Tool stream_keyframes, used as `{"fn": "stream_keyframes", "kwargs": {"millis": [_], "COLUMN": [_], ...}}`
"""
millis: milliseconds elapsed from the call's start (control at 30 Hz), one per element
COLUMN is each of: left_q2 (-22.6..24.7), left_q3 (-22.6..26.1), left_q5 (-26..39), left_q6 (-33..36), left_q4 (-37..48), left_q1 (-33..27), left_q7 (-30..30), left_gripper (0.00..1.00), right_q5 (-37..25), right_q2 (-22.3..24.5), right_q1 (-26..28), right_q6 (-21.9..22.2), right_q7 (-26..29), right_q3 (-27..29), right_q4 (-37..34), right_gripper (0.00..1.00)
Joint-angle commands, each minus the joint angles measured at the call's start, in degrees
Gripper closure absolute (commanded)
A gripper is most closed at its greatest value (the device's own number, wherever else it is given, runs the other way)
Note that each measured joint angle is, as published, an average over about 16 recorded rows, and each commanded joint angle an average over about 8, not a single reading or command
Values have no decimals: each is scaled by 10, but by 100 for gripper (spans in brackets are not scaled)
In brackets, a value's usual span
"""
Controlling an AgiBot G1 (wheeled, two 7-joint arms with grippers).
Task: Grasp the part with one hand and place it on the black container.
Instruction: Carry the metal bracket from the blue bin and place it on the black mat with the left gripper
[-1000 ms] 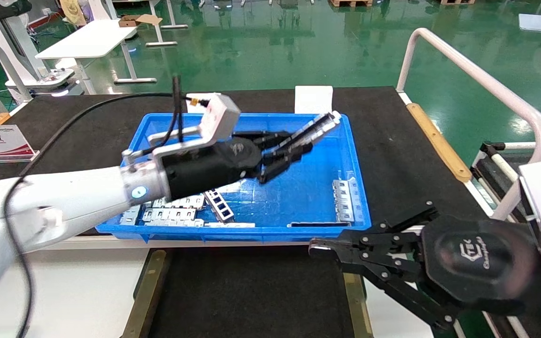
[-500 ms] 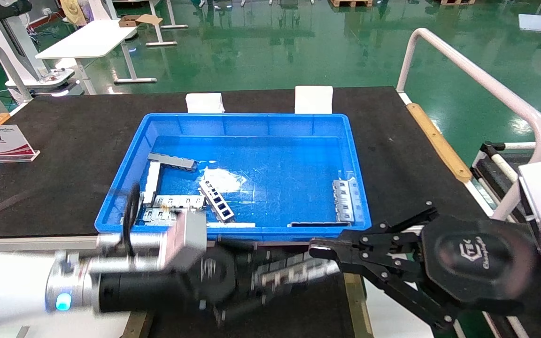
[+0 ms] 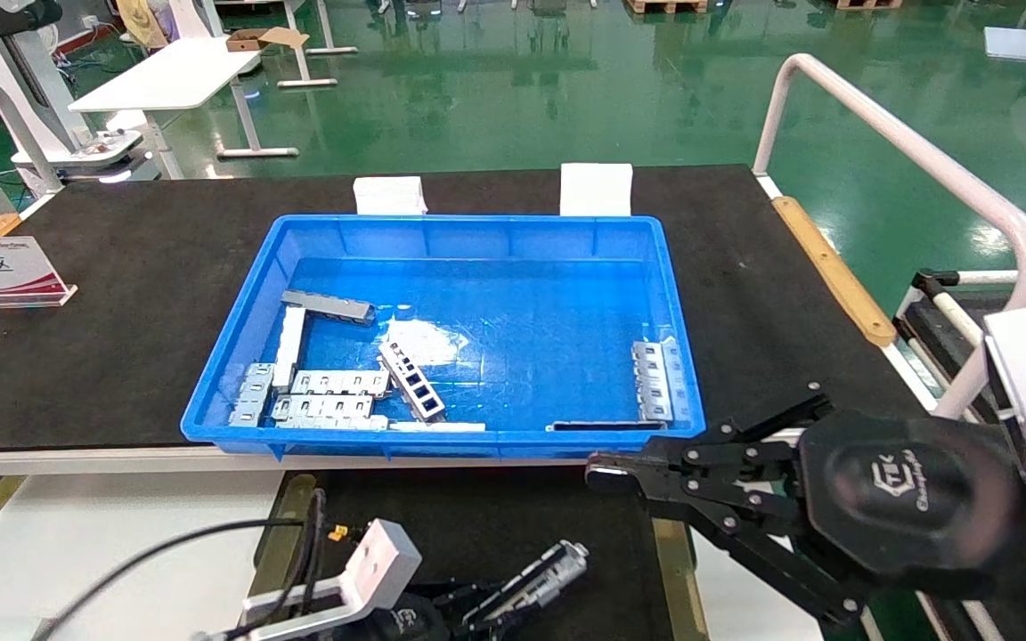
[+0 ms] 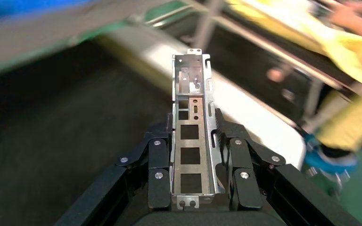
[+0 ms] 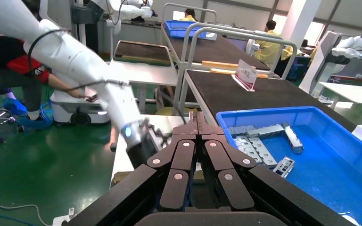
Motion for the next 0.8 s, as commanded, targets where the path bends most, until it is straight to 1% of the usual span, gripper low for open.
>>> {"fn": "stream_keyframes", "kwargs": {"millis": [33, 233, 433, 633, 800], "left_q2": [10, 61, 122, 178, 216], "left_q3": [11, 54, 94, 124, 143], "left_q5": [6, 11, -4, -45, -86], "left_q6": [-59, -205, -330, -428, -485], "left_q4": [-6, 12, 44, 76, 100], "left_q1": [19, 31, 27, 14, 0], "left_q7": [-25, -90, -128, -144, -145], "left_gripper": [100, 100, 100, 100, 100], "right_q5": [0, 0, 0, 0, 0], "right_q2": [0, 0, 0, 0, 0], "right_q1": [0, 0, 0, 0, 0], "right_q6": [0, 0, 0, 0, 0], "right_q7": [0, 0, 0, 0, 0], "right_q3": [0, 0, 0, 0, 0], "right_q4": [0, 0, 0, 0, 0], "right_gripper": [100, 100, 100, 100, 100]}}
